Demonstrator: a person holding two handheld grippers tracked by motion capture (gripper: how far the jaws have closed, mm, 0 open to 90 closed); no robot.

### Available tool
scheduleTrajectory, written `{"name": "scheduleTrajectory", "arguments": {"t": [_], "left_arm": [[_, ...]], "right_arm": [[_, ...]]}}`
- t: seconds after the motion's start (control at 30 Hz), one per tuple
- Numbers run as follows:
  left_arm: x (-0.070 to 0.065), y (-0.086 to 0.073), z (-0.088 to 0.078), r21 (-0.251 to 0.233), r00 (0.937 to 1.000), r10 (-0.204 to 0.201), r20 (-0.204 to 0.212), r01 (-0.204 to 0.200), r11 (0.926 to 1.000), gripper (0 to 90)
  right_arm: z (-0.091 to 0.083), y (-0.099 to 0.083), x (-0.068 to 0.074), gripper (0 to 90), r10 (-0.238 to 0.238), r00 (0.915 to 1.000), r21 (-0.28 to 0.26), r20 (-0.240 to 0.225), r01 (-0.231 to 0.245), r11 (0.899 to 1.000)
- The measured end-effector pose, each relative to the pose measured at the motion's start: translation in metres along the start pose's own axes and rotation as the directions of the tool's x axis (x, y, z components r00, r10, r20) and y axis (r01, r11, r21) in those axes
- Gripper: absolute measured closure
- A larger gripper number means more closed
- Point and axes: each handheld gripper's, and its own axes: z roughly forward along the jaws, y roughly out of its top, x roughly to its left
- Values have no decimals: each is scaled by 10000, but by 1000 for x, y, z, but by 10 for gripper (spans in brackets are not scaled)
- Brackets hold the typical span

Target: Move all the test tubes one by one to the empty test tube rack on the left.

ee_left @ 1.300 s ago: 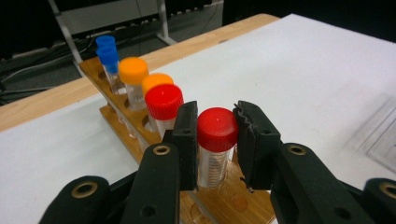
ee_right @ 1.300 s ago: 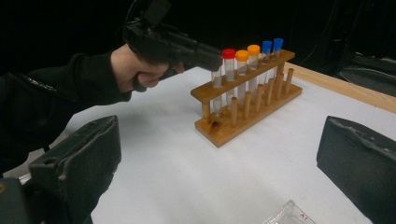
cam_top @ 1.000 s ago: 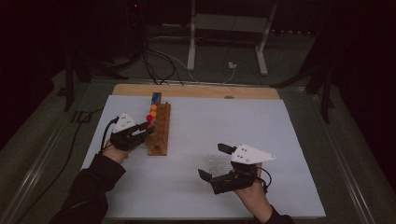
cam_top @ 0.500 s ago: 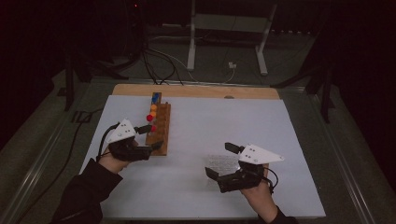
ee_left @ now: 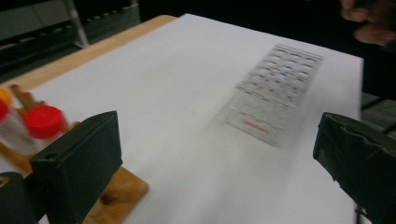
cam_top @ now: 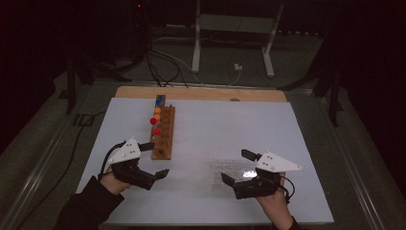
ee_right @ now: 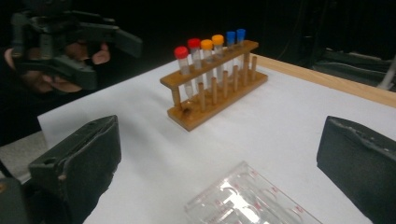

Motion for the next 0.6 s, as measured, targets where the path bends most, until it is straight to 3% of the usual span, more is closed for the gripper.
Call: {"name": "scheduleTrajectory", "arguments": {"t": [0.13, 0.33, 0.47, 0.6], "left_arm": [[-4, -8, -1, 28, 9998, -15, 188, 15, 10000, 10], [-5, -25, -3, -66, 10000, -31, -17, 31, 10000, 10], [-1, -40, -5, -181, 9992, -260, -307, 255, 9995, 10], [1, -55, -7, -244, 9951, -460, -879, 440, 9987, 11]], "right_arm": [[-4, -5, -4, 0, -79, 9995, -14, 296, 79, 10000], [-10, -16, -14, 0, 37, 9980, 149, 636, -47, 9999], [-12, -23, -18, 0, -1, 9968, 349, 794, -26, 9994], [-11, -26, -21, 0, -75, 9954, 456, 956, 32, 9990]]}}
